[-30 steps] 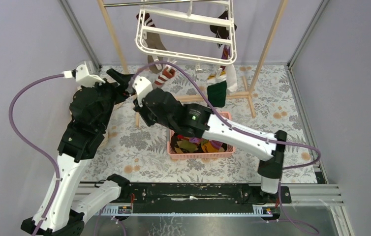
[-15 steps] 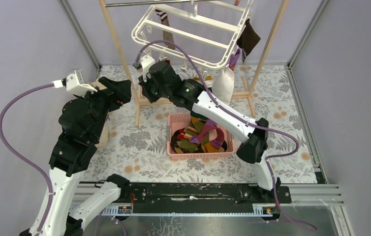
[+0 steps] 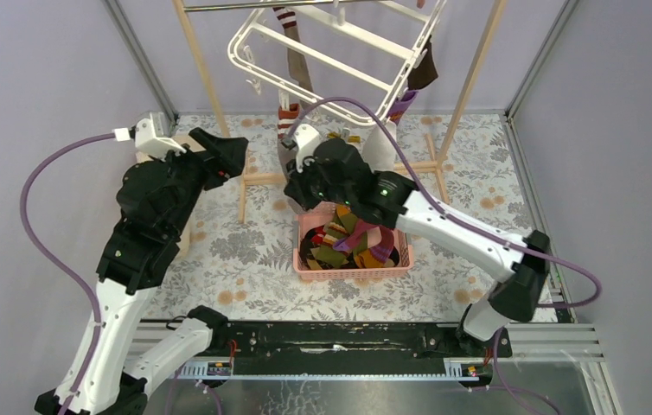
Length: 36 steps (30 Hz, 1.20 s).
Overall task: Remove the socks clipped to the hanger
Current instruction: Adjust the hanger on the clothesline.
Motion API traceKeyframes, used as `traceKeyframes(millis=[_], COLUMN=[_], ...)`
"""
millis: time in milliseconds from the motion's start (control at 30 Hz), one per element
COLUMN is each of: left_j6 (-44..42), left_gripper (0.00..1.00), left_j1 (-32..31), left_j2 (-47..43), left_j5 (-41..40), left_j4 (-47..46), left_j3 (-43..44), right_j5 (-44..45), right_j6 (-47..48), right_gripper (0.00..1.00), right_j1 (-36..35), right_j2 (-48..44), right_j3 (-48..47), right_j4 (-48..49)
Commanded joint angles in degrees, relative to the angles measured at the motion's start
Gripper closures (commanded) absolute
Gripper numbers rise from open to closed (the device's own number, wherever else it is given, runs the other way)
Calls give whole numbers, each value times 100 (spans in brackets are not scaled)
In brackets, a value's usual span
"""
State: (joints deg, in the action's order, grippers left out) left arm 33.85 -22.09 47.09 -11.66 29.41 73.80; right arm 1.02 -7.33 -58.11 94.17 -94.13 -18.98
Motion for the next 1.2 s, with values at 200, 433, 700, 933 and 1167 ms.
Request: traceKeyframes(millis=[200,433,700,933,1167], left_j6=[659,757,454,149,-353], left_gripper=[14,14,14,14,14], left_j1=[-19,-157,-1028,-1547,-2009], left_j2=[534,968,1396,1669,1948], left_j5=[1129,1331,778,312,-101], left_j4=[-1244,-1745,-1922,-1964,-2005], left_j3=[232,333,590,792,1020], right_j5=[322,368,413,423,289], right_j6=[-407,-454,-457,-514,-633], right_gripper=[100,100,100,100,100], right_j1=[-27,-35,-35,-31,-34], right_j2=[-1155,-1305,-1428,-1705,-2037], right_j3=[1131,1345,1417,1612,1854], right_j4=[847,886,877,834,757])
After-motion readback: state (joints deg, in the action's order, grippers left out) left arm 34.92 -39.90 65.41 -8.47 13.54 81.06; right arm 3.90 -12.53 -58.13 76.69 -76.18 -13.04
